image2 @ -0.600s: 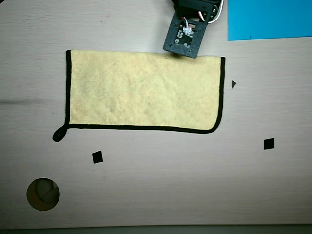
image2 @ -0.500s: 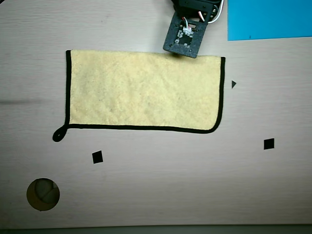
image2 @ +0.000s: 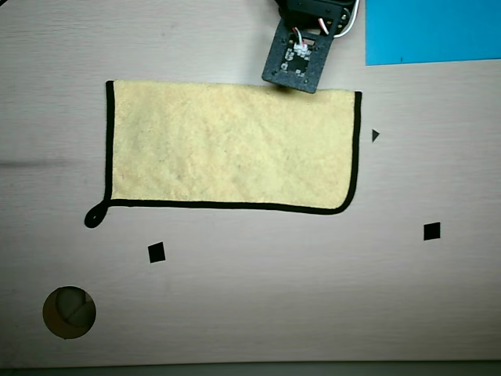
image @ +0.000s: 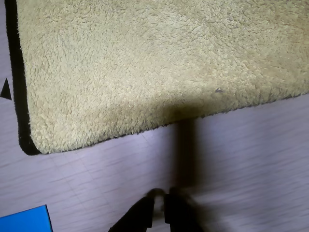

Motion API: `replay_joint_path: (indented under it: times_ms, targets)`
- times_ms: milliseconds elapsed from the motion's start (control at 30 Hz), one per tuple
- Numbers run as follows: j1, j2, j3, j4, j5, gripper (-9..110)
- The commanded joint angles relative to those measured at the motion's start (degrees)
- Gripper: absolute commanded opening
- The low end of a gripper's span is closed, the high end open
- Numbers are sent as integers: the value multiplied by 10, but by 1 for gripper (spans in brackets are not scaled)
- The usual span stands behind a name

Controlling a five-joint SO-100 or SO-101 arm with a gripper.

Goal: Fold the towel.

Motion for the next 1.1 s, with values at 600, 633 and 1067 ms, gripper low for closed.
replay_joint_path:
  times_ms: [600,633,1067]
  targets:
    - [-6,-3,23,-1,7,0]
    - [-6,-3,23,-1,7,0]
    - [8,-3,23,-1,7,0]
